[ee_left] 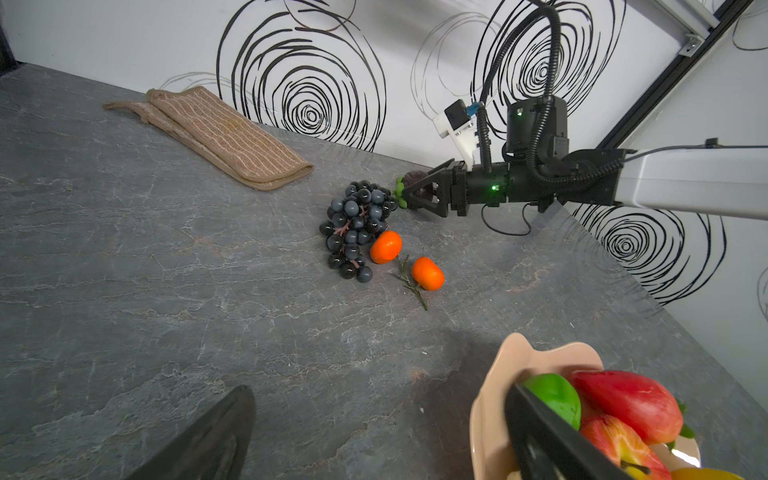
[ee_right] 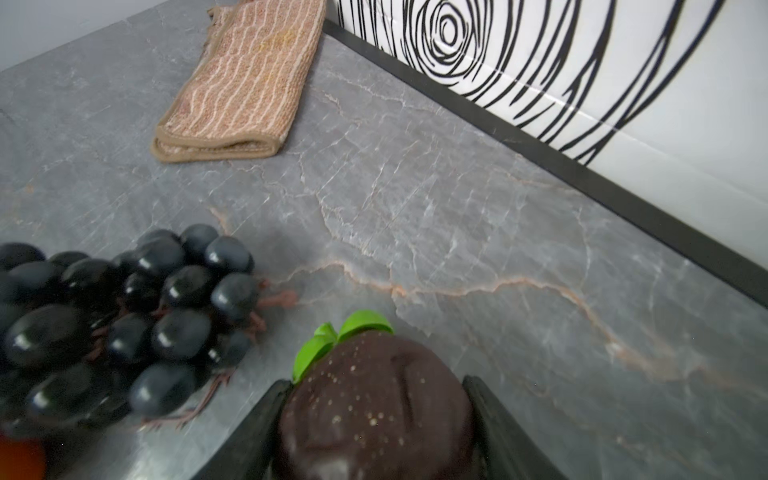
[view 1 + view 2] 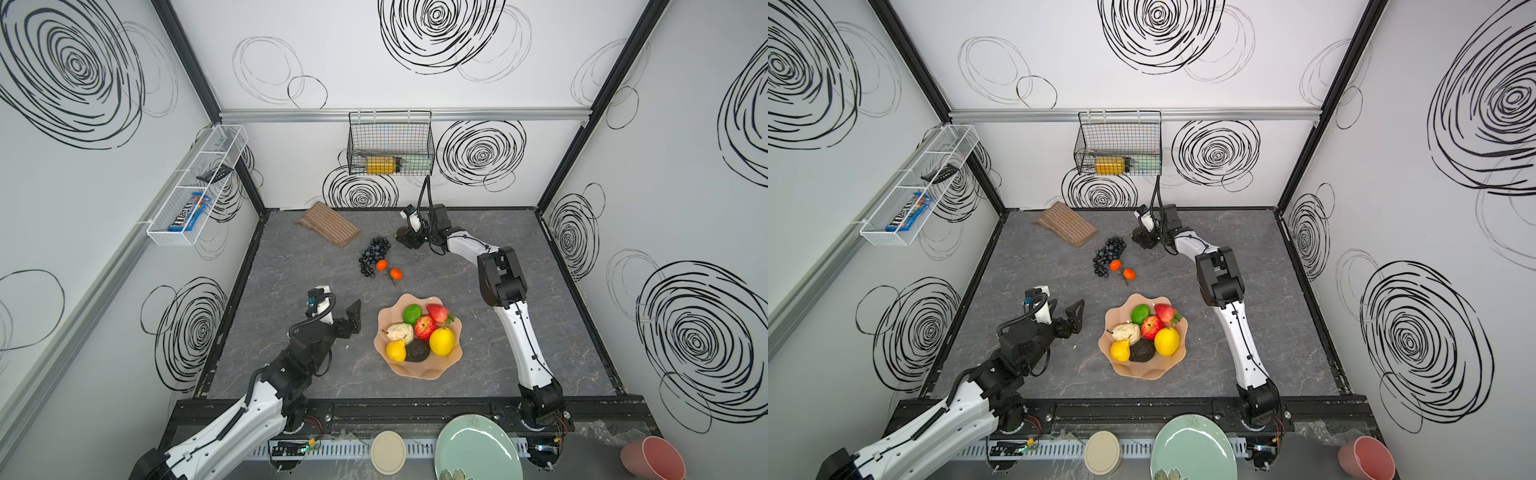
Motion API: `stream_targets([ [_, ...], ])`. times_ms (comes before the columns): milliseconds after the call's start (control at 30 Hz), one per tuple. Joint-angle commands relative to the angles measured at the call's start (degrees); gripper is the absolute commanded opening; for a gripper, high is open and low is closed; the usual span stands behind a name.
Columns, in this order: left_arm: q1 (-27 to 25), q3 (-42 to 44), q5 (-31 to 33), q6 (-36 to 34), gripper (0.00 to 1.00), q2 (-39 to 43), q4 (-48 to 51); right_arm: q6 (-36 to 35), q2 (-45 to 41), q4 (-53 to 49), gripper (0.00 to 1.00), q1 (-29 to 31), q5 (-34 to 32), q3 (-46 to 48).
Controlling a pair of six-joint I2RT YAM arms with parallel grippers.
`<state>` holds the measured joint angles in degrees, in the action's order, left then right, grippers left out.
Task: Place and organize the fake fruits in the fruit bowl
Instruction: 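Lower the right gripper around the mangosteen and close on it, then carry the mangosteen over the bowl with the right gripper while the left gripper approaches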
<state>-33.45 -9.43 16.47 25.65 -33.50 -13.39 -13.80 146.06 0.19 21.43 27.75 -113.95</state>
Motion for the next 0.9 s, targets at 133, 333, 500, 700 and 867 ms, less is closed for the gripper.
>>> stream_targets([
  [133,0.6,-0.1,-0.2,-0.9,0.98,-0.3,-2.5,3.2,-11.9,11.5,0.6,-0.2,-1.2,16.9],
  [333,0.8,0.1,-1.6,-0.9,0.98,-1.4,-3.7,7.6,-23.7,20.7,0.58,-1.2,-1.3,33.1],
  [500,1.3,0.9,-5.3,-0.3,1.0,-2.8,-6.5,11.3,-34.3,19.8,0.58,-2.1,-1.6,41.6],
  [700,1.7,1.2,-13.2,0.5,0.97,-6.2,-12.0,17.3,-49.6,19.8,0.58,-1.6,2.3,53.9],
  [867,0.0,-1.7,-20.3,4.1,0.91,-9.6,-13.2,20.4,-62.1,18.4,0.58,0.9,5.9,63.9],
])
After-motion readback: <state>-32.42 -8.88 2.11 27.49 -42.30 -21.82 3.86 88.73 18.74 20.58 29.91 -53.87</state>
